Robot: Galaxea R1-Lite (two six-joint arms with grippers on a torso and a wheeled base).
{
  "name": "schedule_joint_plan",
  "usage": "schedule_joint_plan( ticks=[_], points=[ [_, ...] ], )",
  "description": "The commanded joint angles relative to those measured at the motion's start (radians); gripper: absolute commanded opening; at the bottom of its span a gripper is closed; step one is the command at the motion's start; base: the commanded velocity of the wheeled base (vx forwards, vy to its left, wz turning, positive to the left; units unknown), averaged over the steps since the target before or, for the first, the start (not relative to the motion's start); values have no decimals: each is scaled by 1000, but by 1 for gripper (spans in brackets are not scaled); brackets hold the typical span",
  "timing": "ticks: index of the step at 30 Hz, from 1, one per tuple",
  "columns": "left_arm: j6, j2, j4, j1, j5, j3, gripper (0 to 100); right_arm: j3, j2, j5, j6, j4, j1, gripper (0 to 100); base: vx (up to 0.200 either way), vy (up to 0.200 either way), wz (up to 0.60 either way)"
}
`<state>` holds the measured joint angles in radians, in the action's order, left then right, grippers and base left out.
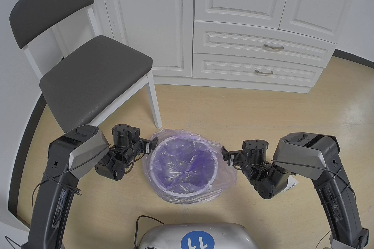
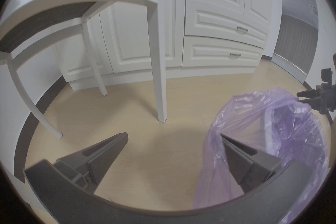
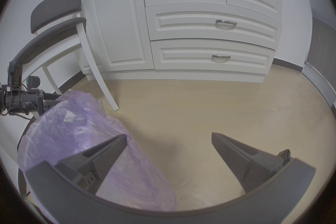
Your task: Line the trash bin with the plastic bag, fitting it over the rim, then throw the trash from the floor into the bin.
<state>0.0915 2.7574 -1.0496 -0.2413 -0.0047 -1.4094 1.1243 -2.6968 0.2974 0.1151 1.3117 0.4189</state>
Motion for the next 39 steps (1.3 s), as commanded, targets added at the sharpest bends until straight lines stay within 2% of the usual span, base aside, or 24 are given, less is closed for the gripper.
schedule_joint_plan(
  ticks=[1, 7, 13, 16, 19, 28, 33, 39],
  points=[
    [1, 13, 8, 4, 0, -8, 100, 6, -17, 0, 0, -3, 0, 100, 0, 0, 0],
    [1, 11, 17, 4, 11, -5, 100, 6, -15, -1, 0, -8, 0, 100, 0, 0, 0],
    [-3, 1, 79, 7, 20, -3, 100, -3, 14, -1, 5, -104, 3, 100, 0, 0, 0],
    [-38, -4, 60, 2, 18, -11, 100, 48, 5, 3, 46, -103, 15, 100, 0, 0, 0],
    [-111, -18, 46, -7, 18, -25, 100, 95, 2, 8, 89, -103, 26, 100, 0, 0, 0],
    [-124, 16, 49, -9, 22, -97, 100, 169, -41, 15, 103, -109, 15, 100, 0, 0, 0],
    [-125, 67, 68, -10, 98, -177, 100, 175, -49, 25, 101, -117, 14, 100, 0, 0, 0],
    [-128, 85, 135, -12, 107, -226, 100, 173, -49, 25, 101, -120, 14, 100, 0, 0, 0]
  ],
)
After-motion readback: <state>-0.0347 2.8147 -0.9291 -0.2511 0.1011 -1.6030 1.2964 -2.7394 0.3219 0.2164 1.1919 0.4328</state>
